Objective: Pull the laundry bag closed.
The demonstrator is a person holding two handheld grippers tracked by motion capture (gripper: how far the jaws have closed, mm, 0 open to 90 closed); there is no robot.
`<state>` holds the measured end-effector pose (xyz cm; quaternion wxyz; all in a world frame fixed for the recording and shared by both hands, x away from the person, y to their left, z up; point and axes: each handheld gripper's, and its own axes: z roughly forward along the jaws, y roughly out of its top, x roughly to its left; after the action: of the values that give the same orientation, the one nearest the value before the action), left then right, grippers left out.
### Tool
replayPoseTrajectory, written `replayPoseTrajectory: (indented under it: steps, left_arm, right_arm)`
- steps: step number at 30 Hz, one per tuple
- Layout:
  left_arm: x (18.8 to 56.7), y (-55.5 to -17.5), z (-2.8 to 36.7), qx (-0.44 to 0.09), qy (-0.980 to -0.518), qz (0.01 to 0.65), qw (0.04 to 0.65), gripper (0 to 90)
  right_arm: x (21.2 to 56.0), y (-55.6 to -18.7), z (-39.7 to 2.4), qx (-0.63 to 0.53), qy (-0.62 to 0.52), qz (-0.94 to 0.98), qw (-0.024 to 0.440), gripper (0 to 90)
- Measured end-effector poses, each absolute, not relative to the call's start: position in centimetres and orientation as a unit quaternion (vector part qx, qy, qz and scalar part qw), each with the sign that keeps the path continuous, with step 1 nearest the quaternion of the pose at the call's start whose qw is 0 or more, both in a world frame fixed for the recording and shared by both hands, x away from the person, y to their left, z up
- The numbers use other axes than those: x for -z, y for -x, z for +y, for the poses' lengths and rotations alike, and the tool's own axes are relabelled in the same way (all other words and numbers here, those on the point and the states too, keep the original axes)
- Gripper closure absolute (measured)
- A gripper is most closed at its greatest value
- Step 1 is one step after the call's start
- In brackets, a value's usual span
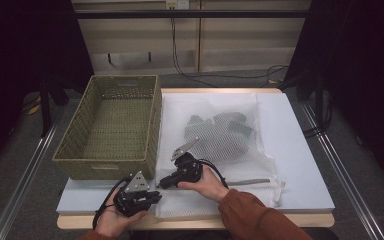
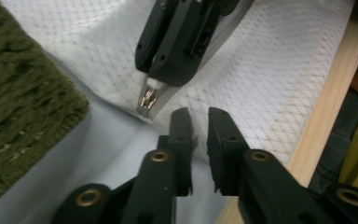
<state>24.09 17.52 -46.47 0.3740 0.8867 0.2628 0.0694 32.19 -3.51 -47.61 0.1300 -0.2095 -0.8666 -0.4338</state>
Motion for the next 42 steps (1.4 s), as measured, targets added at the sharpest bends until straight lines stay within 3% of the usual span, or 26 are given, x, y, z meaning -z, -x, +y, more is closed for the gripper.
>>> replayPoseTrajectory:
  steps: [5,9,13,21,25,30,42]
  left_arm:
    - [46.1,-24.6,18.2,-0.070,-0.868,0.299,0.389,66.5]
    - [45.8,-25.1,18.2,-0.059,-0.855,0.316,0.408,61.7]
    - [45.7,-25.4,17.8,-0.042,-0.844,0.324,0.426,60.3]
    - [46.3,-26.3,16.3,-0.028,-0.859,0.318,0.399,57.1]
    - [46.6,-26.0,15.4,-0.039,-0.873,0.308,0.375,65.2]
    - [46.3,-25.9,15.7,-0.052,-0.877,0.293,0.378,81.8]
    - [45.9,-25.7,15.7,-0.064,-0.878,0.280,0.383,84.1]
  right_arm:
    - [47.3,-31.9,-4.3,0.443,0.206,-0.865,0.118,83.0]
    - [46.9,-31.8,-4.7,0.448,0.203,-0.864,0.112,83.0]
    - [46.8,-31.6,-5.1,0.455,0.197,-0.862,0.106,83.0]
    - [45.8,-31.1,-6.2,0.461,0.193,-0.861,0.095,83.0]
    - [45.9,-30.8,-6.8,0.467,0.195,-0.856,0.103,83.0]
    - [46.3,-30.6,-7.5,0.466,0.201,-0.855,0.108,83.1]
    - [46.8,-30.8,-7.4,0.472,0.208,-0.845,0.142,83.0]
